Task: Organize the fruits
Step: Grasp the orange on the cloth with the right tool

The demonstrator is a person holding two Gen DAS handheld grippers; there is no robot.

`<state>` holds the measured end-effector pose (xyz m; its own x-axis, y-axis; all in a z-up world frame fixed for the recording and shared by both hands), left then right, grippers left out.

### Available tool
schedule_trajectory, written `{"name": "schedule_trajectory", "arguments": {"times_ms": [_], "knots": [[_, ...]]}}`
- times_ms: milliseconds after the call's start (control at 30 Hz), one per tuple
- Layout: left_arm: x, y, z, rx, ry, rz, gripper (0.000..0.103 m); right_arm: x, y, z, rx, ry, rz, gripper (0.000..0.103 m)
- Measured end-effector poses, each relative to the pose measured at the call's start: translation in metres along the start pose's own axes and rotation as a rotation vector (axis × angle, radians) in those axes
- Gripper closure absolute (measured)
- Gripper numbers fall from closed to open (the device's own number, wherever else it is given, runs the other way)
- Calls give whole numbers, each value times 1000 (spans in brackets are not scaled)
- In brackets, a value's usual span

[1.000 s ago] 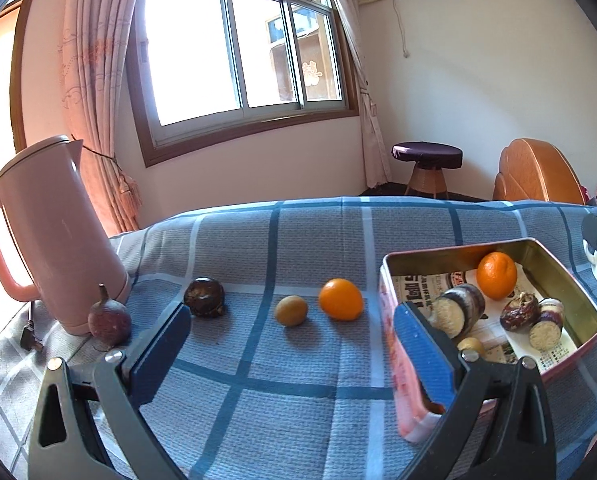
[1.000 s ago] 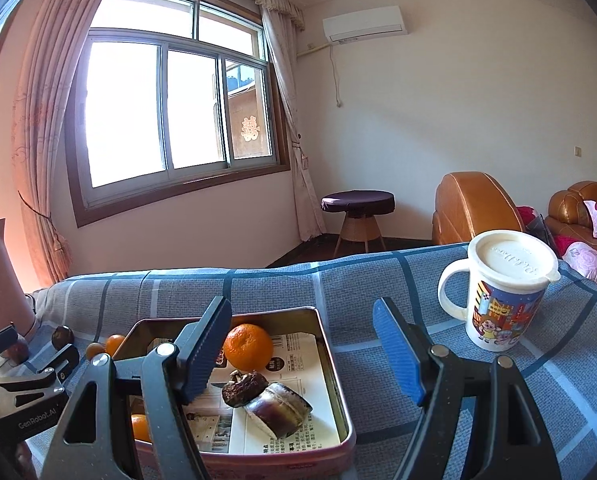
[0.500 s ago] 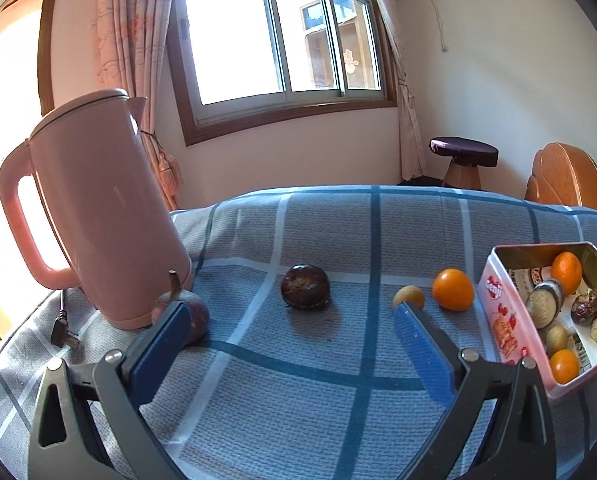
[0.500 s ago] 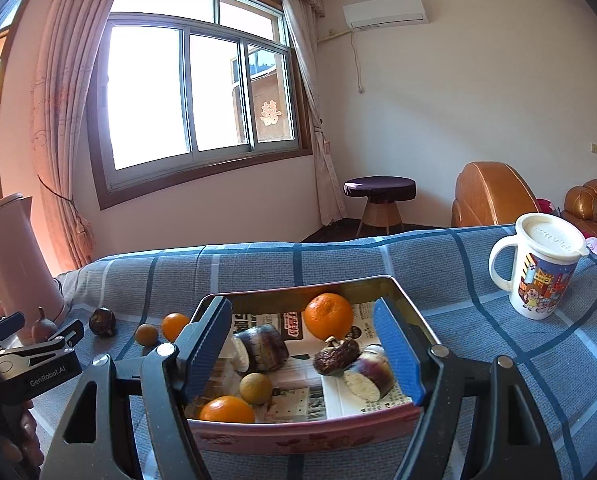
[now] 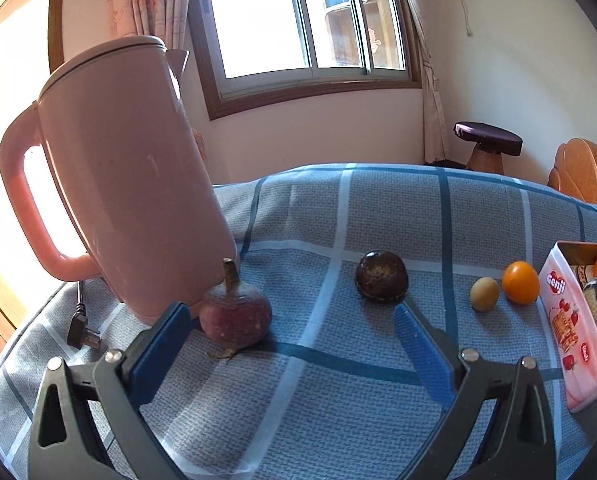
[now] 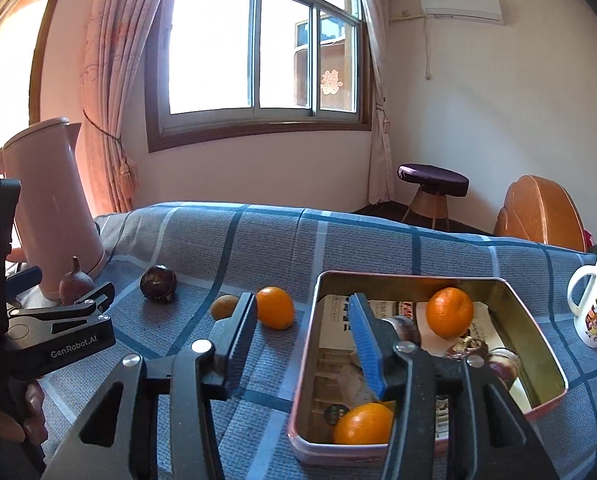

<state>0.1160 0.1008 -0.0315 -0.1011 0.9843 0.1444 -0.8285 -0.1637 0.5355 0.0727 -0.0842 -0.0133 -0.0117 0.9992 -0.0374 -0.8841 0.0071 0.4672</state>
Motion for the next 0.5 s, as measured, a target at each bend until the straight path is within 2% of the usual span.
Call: {"name": "schedule_trajectory", "arguments": {"times_ms": [100, 233, 300, 433, 500], "knots": [[-5, -2, 0, 9, -35, -15, 0, 11, -26, 4, 73, 93, 10, 56], [-6, -6, -1, 29, -49, -25, 0, 21, -57, 9, 213, 176, 71, 68], [-4, -7, -1, 33, -48, -17, 0, 29, -72, 6, 288, 238, 95, 68], [3, -13, -2, 66, -12, -31, 0, 31, -93, 1, 380, 338, 41, 68], [6, -14, -3, 77, 1, -38, 0, 31, -98, 3, 406, 361, 46, 68]]}}
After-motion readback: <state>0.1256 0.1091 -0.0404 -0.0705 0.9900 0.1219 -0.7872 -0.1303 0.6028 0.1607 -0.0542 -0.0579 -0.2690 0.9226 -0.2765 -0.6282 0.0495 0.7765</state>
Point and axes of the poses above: each gripper's, at about its wrist camera, not at the fingertips, and y roughly against the way its jaws point, x to its left, z to its top, the point moved 5 cm from there along -y, roughly the way its jaws point, and after that the axes turned 2 degrees about -x, right-handed, at the moved point
